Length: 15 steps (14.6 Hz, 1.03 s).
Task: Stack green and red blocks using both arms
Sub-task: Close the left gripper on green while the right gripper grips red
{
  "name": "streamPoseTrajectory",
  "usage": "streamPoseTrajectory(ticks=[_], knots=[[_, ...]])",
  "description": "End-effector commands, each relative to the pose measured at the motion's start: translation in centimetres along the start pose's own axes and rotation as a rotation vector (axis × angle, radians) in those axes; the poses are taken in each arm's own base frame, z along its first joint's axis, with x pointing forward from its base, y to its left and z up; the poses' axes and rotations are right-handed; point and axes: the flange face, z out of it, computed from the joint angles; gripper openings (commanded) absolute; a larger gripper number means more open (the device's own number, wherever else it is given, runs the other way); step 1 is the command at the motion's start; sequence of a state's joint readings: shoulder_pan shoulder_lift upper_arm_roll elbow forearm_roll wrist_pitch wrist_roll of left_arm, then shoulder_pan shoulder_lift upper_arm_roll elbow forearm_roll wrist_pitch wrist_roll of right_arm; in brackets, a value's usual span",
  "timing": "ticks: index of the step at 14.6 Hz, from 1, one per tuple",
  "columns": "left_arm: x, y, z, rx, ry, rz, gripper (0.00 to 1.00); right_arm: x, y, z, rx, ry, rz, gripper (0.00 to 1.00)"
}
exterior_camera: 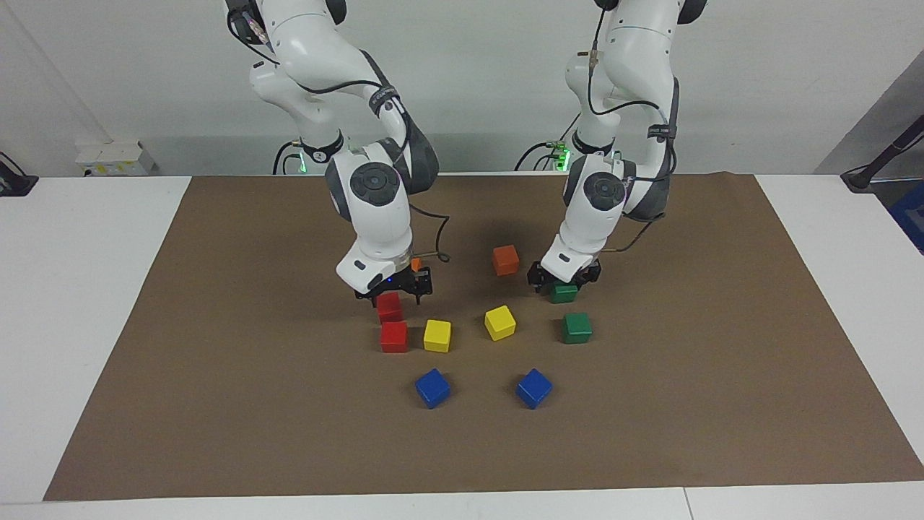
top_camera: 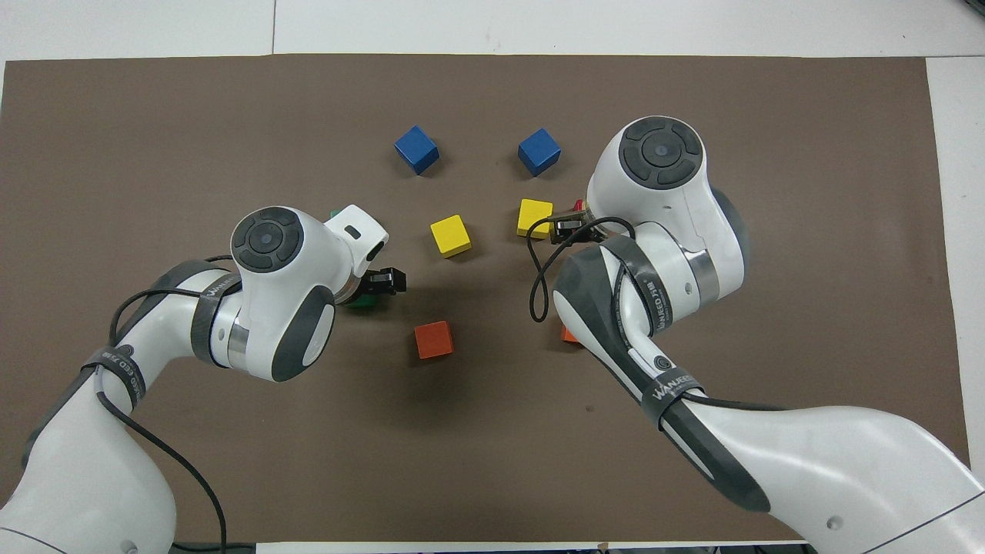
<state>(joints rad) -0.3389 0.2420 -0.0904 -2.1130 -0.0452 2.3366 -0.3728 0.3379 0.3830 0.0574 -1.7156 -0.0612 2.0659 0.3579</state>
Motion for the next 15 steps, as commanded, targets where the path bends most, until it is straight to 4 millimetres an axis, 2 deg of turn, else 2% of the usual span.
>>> streamPoseTrajectory(ticks=[1,2,3,4,5,10,12,13,15], knots=[[-0.8,-0.3,1.0,0.0,0.015,-0.001,0.78,-1.1,0.9,1.5,0.004,0.032,-0.021,0.93],[-0.8,-0.3,1.0,0.0,0.015,-0.001,0.69,-1.3,1.1,1.9,0.008,0.044,-0.021,0.93],[-0.8,-0.4,1.0,0.0,0.015,-0.003,0.53,-1.6,1.2,2.3,0.009,0.044,-0.022,0.93],[-0.7,-0.5,1.0,0.001,0.013,-0.003,0.17,-1.8,1.1,2.5,0.009,0.044,-0.022,0.93],[-0.7,-0.8,1.0,0.002,0.013,0.0,0.0,-1.9,1.2,2.7,0.01,0.047,-0.021,0.93],[-0.1,-1.4,0.2,0.0,0.019,0.006,0.0,-2.5,1.6,3.7,0.019,0.064,-0.018,0.93],[0.5,-3.1,-1.2,-0.002,0.028,-0.015,0.0,-2.4,2.4,3.9,0.024,0.056,0.003,0.93],[0.8,-4.1,-2.6,-0.005,0.038,-0.024,0.0,-2.7,2.5,4.4,0.022,0.046,0.008,0.93],[1.5,-7.6,-5.1,-0.002,0.034,-0.033,0.0,-2.9,3.3,5.1,0.023,0.045,0.011,0.92]])
